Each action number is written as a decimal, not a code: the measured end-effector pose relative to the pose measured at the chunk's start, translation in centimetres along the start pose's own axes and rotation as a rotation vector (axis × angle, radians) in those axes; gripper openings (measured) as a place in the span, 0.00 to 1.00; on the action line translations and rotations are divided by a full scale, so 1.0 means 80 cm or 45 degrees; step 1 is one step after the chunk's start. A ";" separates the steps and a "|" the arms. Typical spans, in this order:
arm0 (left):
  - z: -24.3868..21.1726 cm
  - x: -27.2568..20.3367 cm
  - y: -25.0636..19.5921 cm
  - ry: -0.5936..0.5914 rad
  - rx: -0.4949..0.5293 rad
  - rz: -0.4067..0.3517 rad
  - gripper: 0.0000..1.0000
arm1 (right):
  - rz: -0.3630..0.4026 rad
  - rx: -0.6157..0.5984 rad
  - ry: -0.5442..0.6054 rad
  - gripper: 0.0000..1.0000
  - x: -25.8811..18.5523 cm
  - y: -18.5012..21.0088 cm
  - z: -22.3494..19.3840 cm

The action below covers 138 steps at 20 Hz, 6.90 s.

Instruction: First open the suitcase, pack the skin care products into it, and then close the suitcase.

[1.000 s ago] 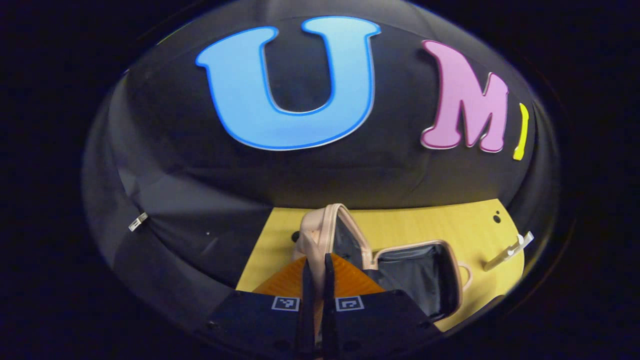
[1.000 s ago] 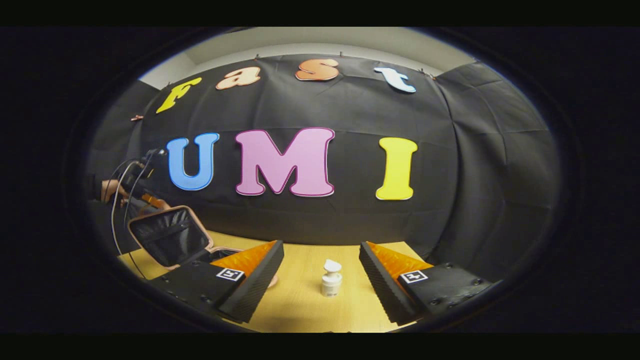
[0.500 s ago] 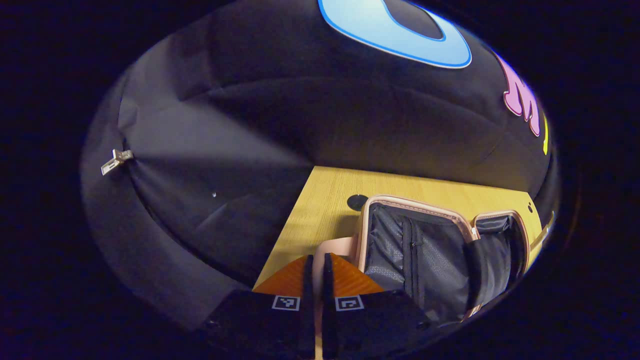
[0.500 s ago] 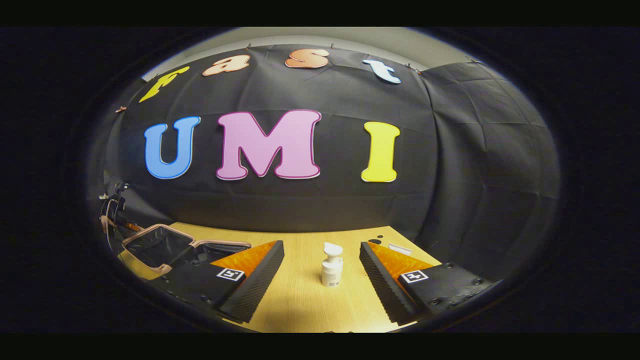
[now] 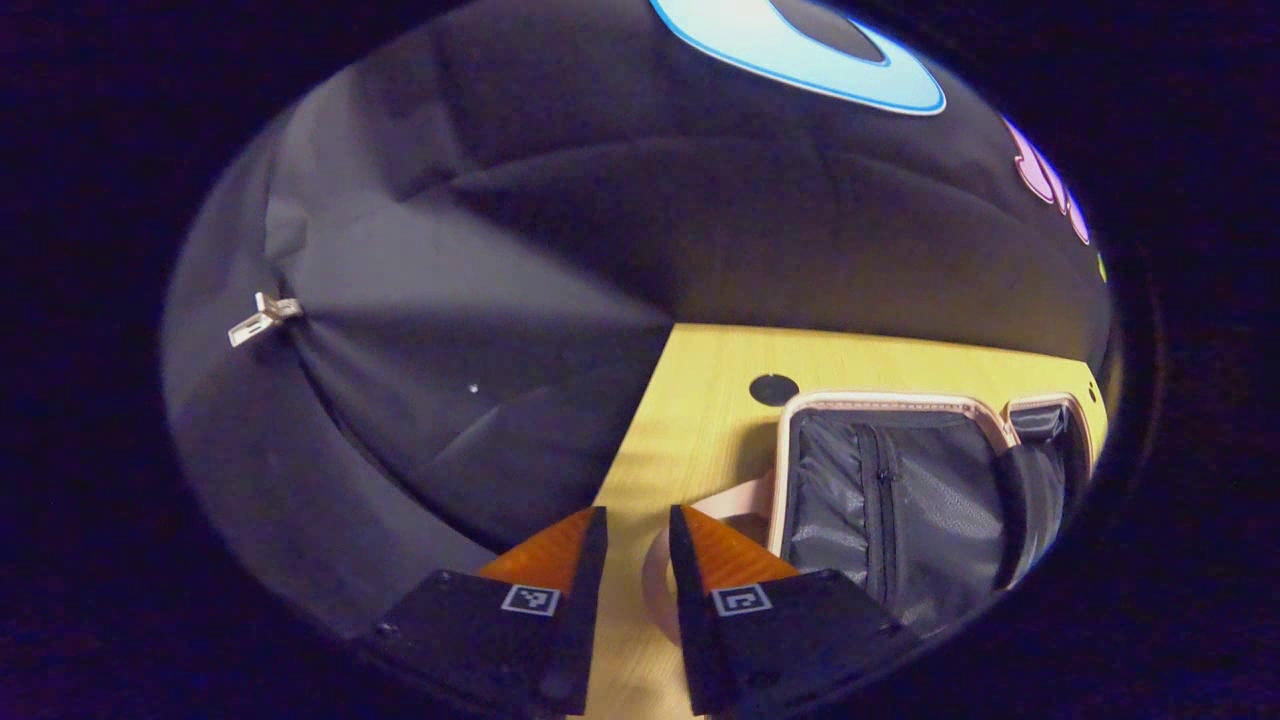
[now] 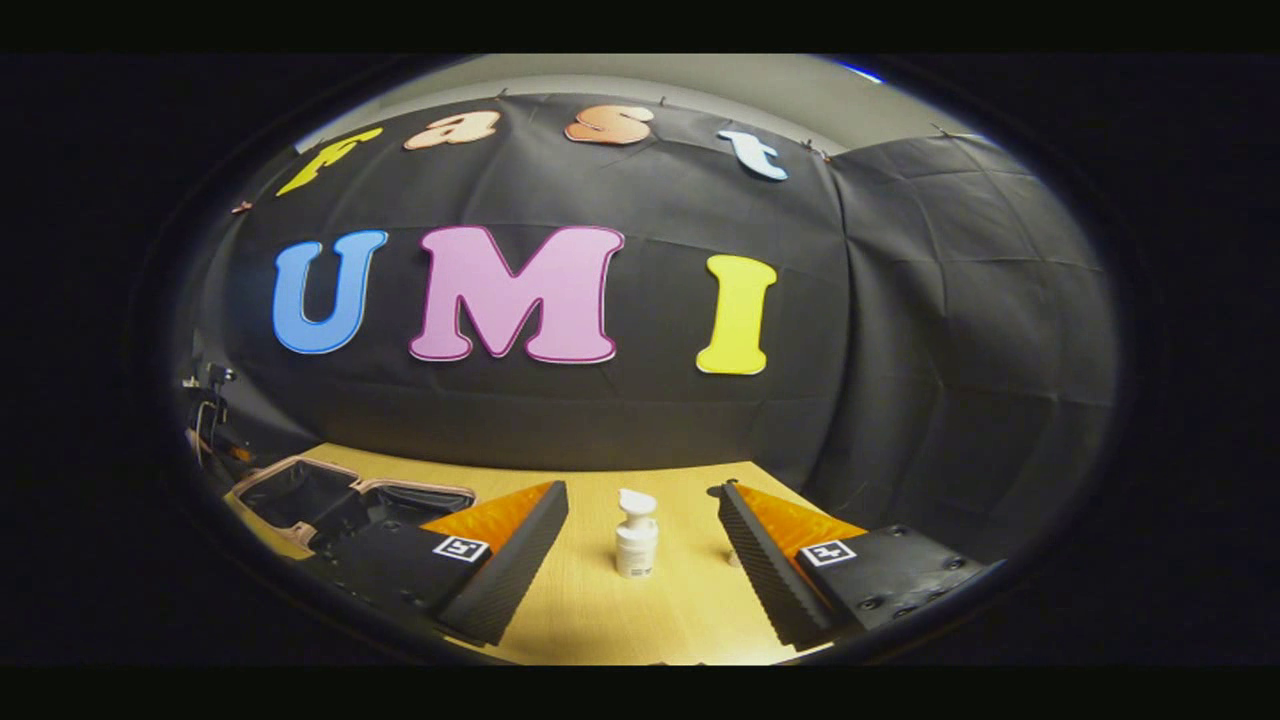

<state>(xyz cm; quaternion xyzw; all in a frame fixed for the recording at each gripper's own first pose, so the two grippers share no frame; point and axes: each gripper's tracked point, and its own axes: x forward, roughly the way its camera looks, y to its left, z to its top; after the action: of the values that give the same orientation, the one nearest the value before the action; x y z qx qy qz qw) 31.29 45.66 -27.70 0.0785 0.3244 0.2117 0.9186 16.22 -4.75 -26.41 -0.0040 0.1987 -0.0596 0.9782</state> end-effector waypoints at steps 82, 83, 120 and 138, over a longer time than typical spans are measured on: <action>-0.173 -0.152 -0.507 0.599 0.305 -0.466 0.64 | 0.684 0.050 0.350 0.27 0.059 0.183 -0.088; -0.172 -0.145 -0.510 0.612 0.304 -0.458 0.60 | 0.699 0.035 0.334 0.31 0.056 0.190 -0.082; -0.054 -0.454 -0.285 -0.010 -0.428 -0.798 0.94 | 0.407 0.171 1.101 0.87 0.080 0.377 -0.268; -0.083 -0.026 -0.057 0.291 -0.436 -0.303 0.95 | 0.456 0.112 0.603 0.97 0.027 0.249 -0.088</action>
<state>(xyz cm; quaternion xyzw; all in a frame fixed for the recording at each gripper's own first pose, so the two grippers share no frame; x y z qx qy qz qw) 27.19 40.72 -32.92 -0.1419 0.3927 0.1614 0.8942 17.74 14.90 -34.38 0.0874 0.4161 0.1061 0.8989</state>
